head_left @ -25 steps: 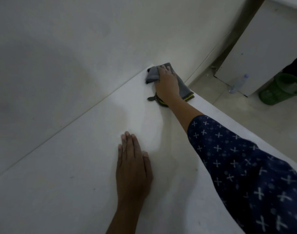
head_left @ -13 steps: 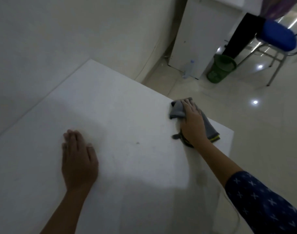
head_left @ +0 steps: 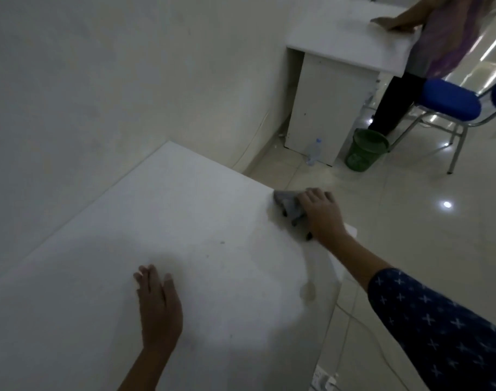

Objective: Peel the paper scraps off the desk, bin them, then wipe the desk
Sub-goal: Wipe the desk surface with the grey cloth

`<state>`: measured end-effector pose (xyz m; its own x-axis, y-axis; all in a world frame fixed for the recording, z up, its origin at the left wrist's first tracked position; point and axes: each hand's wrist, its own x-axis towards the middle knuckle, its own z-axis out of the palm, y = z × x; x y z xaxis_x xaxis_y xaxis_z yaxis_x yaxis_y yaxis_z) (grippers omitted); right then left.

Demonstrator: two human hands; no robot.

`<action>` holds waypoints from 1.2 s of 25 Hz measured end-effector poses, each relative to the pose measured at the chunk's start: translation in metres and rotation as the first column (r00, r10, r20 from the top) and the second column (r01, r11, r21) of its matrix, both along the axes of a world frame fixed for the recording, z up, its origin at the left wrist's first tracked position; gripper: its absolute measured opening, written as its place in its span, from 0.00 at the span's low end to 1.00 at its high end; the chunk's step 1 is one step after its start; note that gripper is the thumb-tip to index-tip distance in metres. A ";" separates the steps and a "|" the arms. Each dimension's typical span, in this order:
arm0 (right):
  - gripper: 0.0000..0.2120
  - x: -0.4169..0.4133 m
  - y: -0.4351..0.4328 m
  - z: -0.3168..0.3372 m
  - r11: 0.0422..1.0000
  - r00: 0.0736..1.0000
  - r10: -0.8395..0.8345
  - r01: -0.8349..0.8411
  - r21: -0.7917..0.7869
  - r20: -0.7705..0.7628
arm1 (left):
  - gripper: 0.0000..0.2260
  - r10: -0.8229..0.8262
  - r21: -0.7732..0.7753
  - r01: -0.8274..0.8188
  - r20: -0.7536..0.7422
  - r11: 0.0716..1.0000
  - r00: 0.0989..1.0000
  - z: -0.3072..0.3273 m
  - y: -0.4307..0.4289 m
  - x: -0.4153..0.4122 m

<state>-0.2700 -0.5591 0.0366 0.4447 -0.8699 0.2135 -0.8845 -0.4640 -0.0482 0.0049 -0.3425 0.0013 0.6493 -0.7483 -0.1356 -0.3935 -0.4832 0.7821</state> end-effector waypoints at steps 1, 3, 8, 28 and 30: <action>0.16 0.020 0.019 0.005 0.996 0.990 0.091 -0.089 -0.020 0.112 | 0.21 0.038 -0.055 -0.047 -0.142 0.997 0.989 0.011 0.005 -0.007; 0.16 0.066 0.063 0.012 0.966 0.890 0.255 -0.249 -0.067 0.377 | 0.21 0.097 -0.117 -0.184 -0.521 0.976 0.848 0.034 0.011 -0.017; 0.16 0.171 0.173 0.034 0.844 0.603 0.431 -0.532 -0.064 0.672 | 0.35 0.041 -0.100 -0.393 -0.941 0.914 0.336 0.083 0.057 0.003; 0.22 0.352 0.481 0.077 -0.201 0.687 -0.441 -0.703 0.682 0.578 | 0.14 0.506 -0.124 -0.742 -0.657 0.659 0.559 0.154 0.390 0.150; 0.18 0.367 0.512 0.076 -0.134 0.687 -0.414 -0.694 0.707 0.597 | 0.16 0.566 -0.137 -0.736 -0.552 0.663 0.612 0.149 0.427 0.166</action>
<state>0.0969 -0.0476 0.1123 0.8642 -0.2601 -0.4306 -0.2755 0.4715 -0.8377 0.1713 0.0848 0.1499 0.9095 -0.1948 -0.3671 0.3400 -0.1593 0.9268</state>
